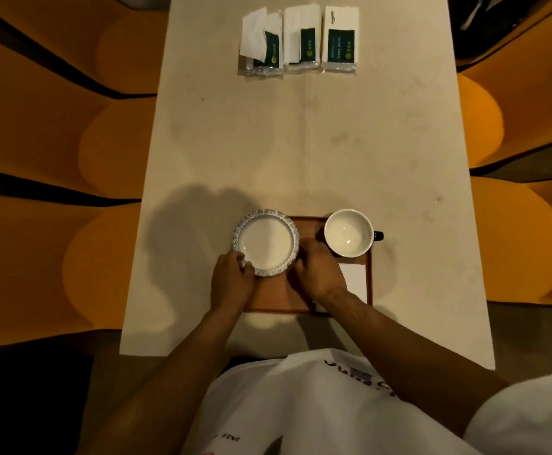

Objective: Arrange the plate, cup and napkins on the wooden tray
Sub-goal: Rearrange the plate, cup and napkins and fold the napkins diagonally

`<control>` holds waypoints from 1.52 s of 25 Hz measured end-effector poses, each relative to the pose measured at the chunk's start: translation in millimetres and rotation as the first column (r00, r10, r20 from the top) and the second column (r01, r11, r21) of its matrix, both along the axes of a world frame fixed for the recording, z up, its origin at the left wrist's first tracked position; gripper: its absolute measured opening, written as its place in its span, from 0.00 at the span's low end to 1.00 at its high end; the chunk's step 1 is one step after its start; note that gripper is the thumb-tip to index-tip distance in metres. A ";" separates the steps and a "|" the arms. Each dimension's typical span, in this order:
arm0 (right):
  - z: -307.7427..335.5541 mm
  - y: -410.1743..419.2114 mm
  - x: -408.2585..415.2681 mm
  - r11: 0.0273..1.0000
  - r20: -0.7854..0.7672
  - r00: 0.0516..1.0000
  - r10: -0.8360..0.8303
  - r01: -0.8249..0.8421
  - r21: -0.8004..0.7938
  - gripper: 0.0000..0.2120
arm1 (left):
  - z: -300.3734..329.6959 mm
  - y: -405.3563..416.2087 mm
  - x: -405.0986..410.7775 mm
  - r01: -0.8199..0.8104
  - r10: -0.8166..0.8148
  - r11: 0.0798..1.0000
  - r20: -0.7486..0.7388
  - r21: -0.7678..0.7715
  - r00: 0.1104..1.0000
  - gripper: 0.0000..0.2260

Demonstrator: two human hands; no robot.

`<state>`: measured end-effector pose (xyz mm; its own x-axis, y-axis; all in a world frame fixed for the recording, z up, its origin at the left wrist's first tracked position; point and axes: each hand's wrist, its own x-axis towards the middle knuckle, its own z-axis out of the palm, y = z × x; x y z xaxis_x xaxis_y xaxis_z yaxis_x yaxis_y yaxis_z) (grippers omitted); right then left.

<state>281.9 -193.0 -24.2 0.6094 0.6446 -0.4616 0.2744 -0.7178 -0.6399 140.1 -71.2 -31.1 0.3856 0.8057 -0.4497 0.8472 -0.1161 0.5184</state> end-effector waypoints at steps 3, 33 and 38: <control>-0.9 15.3 1.8 0.996 -0.001 0.996 -0.090 0.090 0.010 0.17 | -2.7 23.1 12.2 -0.011 0.012 0.999 0.020 -0.033 1.000 0.17; -11.5 15.3 -5.7 0.974 -0.050 0.995 -0.083 0.070 -0.216 0.06 | -15.5 47.5 -18.6 0.017 -0.007 0.980 0.048 -0.200 0.999 0.10; -9.3 4.3 -17.8 0.968 -0.048 0.998 -0.049 0.035 -0.248 0.09 | -17.3 33.3 -36.0 0.033 -0.024 0.980 0.048 -0.198 0.999 0.10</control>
